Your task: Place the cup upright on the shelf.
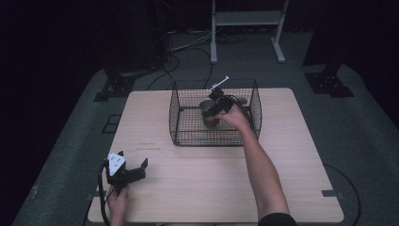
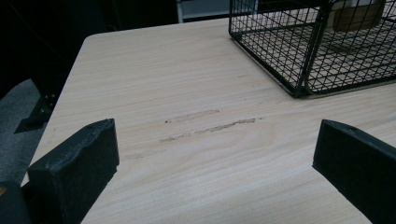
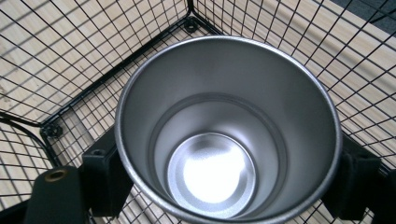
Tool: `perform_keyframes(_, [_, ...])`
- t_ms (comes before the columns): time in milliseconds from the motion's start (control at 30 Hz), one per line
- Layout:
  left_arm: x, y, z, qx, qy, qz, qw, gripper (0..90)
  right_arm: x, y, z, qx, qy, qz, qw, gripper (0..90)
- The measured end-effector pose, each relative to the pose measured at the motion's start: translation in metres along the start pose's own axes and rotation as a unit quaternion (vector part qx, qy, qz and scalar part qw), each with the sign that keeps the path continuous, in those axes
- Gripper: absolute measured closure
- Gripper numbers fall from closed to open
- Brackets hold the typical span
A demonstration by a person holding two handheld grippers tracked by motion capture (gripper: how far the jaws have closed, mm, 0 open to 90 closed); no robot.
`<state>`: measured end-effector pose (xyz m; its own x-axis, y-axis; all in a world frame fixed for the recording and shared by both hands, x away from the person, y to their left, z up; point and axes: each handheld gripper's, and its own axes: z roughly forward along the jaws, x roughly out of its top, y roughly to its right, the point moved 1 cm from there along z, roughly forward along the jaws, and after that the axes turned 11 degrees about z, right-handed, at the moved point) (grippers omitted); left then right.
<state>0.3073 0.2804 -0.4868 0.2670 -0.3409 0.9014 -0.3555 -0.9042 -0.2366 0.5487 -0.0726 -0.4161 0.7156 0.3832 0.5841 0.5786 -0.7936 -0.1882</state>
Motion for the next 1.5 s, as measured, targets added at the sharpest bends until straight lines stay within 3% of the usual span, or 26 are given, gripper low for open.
perform_keyframes(300, [0.0, 0.0, 0.0, 0.0, 0.001, -0.001, 1.0, 0.0, -0.001, -0.005, 0.008, -0.018, -0.009, -0.016, 0.9997, 17.8])
perform_keyframes(633, [0.0, 0.0, 0.0, 0.0, 0.001, -0.001, 1.0, 0.0, -0.004, -0.003, 0.012, -0.019, -0.021, -0.014, 0.9995, 17.5])
perform_keyframes(1500, [0.0, 0.0, 0.0, 0.001, 0.001, -0.001, 1.0, 0.0, -0.004, -0.004, 0.006, -0.027, -0.016, -0.028, 0.9991, 12.9])
